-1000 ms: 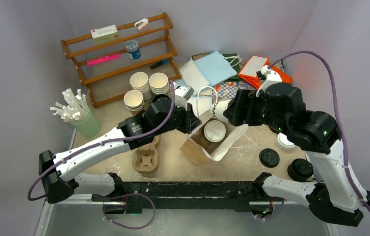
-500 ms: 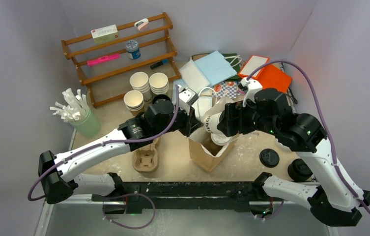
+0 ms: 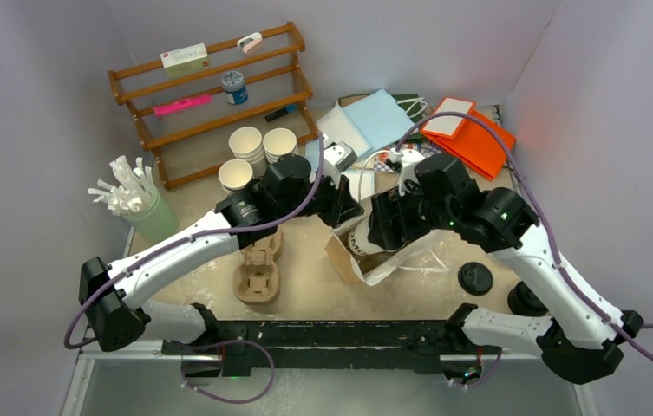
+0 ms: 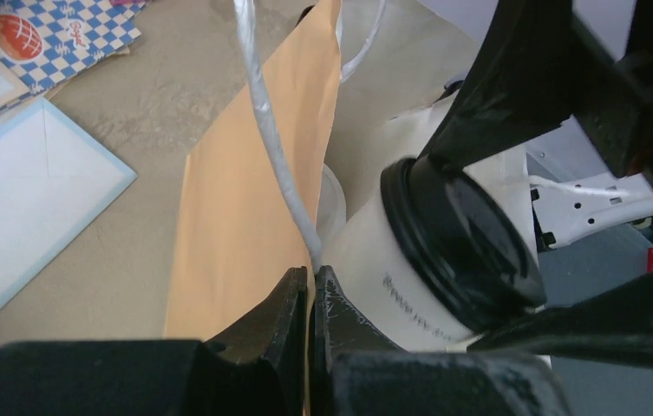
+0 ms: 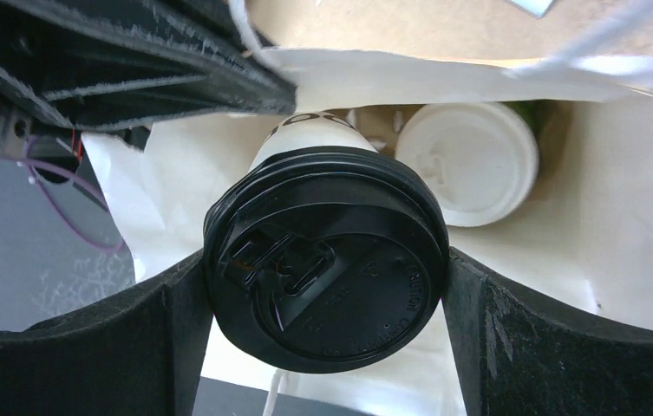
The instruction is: Pack the takeout coffee
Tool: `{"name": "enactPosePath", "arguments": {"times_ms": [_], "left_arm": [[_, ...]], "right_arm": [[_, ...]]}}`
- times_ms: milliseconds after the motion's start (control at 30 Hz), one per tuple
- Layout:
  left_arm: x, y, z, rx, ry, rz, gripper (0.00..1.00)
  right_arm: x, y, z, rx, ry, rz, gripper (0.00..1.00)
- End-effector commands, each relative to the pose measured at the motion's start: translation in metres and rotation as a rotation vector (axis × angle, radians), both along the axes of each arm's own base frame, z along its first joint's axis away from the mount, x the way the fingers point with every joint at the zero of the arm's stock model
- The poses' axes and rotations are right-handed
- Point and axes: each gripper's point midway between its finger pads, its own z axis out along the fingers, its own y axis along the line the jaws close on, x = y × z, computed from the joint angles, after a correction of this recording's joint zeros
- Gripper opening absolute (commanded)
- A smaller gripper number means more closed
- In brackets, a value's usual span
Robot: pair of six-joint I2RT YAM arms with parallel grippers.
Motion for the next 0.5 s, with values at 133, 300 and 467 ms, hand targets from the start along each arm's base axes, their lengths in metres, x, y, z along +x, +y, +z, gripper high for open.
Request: {"name": "enactPosePath", "arguments": {"times_ms": [133,300,467], "left_arm": [[-0.006,-0.002,0.061,-0.172,-0.187,-0.109,0.00],[-0.009,-0.002,0.062,-0.190,-0.180,-0.124,0.00],[-0.010,-0.001,0.060,-0.179,-0.165,-0.119,0.00]], "right_arm": [[-0.019,0.048,-0.016,-0.036,-0.051,0.112,0.57],[-0.005,0.040,-0.029,-0.081,-0.148,0.010,0.56],[0.000,0.035,-0.054,-0.084,-0.192,-0.019,0.54]]}}
